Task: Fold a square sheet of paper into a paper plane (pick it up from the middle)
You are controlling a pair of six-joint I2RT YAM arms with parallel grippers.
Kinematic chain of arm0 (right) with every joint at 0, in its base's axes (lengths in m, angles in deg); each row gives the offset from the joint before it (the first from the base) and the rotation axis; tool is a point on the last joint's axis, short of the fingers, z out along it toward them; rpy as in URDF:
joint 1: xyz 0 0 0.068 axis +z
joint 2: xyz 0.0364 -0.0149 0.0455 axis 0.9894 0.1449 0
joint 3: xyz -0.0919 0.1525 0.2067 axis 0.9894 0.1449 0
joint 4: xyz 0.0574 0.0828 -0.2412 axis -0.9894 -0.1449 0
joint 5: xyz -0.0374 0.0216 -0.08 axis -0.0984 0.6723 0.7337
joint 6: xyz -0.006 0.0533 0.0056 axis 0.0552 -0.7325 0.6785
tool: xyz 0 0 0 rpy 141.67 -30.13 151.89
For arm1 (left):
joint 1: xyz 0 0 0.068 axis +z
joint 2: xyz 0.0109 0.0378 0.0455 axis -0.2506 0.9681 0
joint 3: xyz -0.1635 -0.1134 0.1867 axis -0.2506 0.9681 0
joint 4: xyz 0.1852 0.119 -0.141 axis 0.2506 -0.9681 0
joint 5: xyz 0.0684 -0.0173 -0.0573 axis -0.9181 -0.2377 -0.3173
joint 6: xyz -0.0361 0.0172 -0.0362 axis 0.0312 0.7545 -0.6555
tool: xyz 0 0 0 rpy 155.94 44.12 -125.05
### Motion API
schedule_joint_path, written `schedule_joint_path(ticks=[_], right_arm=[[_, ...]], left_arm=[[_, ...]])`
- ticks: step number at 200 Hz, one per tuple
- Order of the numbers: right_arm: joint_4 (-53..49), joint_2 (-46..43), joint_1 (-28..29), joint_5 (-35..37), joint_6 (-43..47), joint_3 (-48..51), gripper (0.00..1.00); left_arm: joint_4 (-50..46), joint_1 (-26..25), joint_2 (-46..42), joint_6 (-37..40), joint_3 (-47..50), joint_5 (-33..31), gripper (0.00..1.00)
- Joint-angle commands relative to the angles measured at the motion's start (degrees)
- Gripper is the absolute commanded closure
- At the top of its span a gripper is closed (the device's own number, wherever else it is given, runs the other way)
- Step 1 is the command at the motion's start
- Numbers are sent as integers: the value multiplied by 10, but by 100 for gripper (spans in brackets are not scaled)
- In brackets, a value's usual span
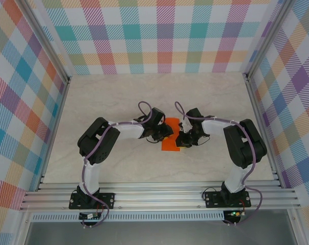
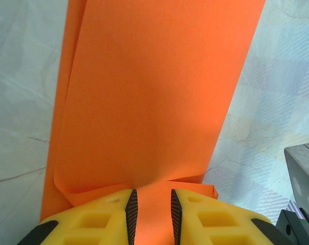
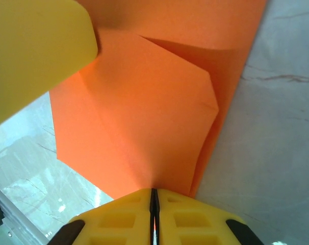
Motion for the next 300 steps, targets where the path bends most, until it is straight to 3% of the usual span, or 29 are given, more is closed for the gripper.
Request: schedule_joint_path(ticks=[1, 55, 104, 185, 300], right_arm=[[-36, -1, 1, 39, 16, -10, 89], [-39, -64, 1, -14, 12, 0, 87], [-10, -53, 14, -73, -10, -5, 85], [-53, 5, 18, 19, 3, -13, 85], [-35, -9, -20, -29, -27, 50, 84]], left_arm=[[-15, -6, 13, 1, 8, -10, 73], [-15, -6, 13, 2, 7, -9, 73], [-15, -6, 13, 1, 5, -9, 73], [-18, -6, 14, 3, 5, -8, 73], [-21, -6, 14, 7, 8, -15, 74]])
